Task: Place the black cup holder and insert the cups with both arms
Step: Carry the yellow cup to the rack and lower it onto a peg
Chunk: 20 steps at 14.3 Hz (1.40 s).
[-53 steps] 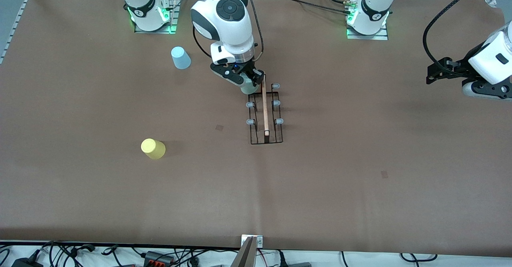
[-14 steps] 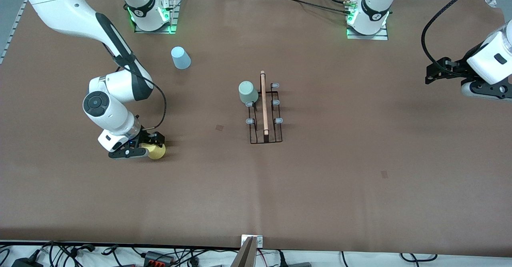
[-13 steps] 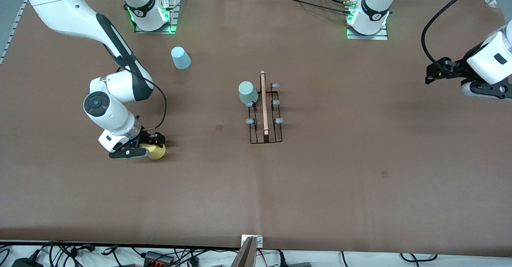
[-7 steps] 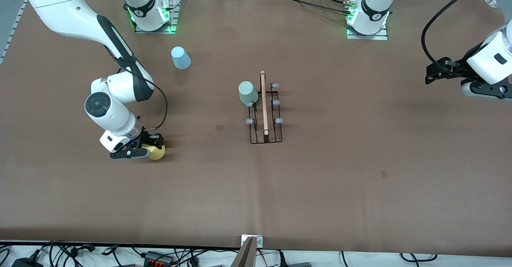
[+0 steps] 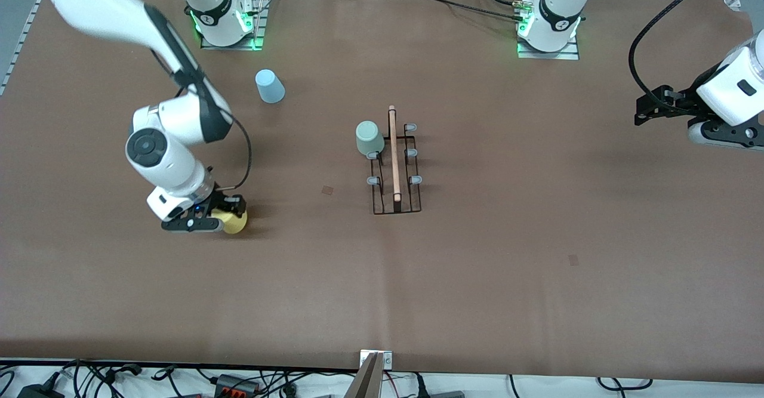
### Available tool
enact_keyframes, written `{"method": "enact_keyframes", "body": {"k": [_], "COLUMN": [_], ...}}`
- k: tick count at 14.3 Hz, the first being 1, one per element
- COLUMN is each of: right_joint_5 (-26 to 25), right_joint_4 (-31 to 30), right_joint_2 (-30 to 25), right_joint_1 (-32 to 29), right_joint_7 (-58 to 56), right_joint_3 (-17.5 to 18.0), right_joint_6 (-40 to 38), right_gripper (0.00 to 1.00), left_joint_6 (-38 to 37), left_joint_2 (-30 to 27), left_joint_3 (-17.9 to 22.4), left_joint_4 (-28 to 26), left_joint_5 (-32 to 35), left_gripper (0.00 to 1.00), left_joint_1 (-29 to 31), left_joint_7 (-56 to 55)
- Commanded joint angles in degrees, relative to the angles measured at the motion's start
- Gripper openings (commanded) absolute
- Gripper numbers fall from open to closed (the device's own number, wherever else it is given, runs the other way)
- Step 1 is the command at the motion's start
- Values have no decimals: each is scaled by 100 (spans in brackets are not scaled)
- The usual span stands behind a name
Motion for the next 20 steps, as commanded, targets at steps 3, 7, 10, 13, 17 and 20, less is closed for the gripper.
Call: {"method": "enact_keyframes", "body": {"k": [3, 7, 10, 13, 17, 20], "right_joint_5": [18, 9, -53, -61, -167, -176], "right_joint_4": [485, 1197, 1848, 1990, 1990, 1990], "right_joint_2": [-569, -226, 196, 354, 609, 680], "right_joint_1": [685, 1494, 1812, 1961, 2171, 2225], "right_joint_7": [2867, 4365, 4947, 5026, 5053, 5071], "right_joint_3": [821, 796, 769, 681, 681, 673], "right_joint_6": [-731, -766, -907, -881, -828, -828], "right_gripper": [6, 6, 6, 6, 7, 7], "left_joint_6": [-116, -116, -116, -116, -116, -116], "left_joint_2": [64, 56, 64, 64, 64, 64], "left_joint_3": [28, 28, 28, 28, 28, 28], "left_joint_4": [150, 150, 150, 150, 150, 150], "left_joint_5": [-129, -129, -129, -129, -129, -129], "left_gripper": [100, 100, 100, 100, 100, 100], "left_joint_1": [-10, -10, -10, -10, -10, -10], "left_joint_7": [1, 1, 1, 1, 1, 1]}}
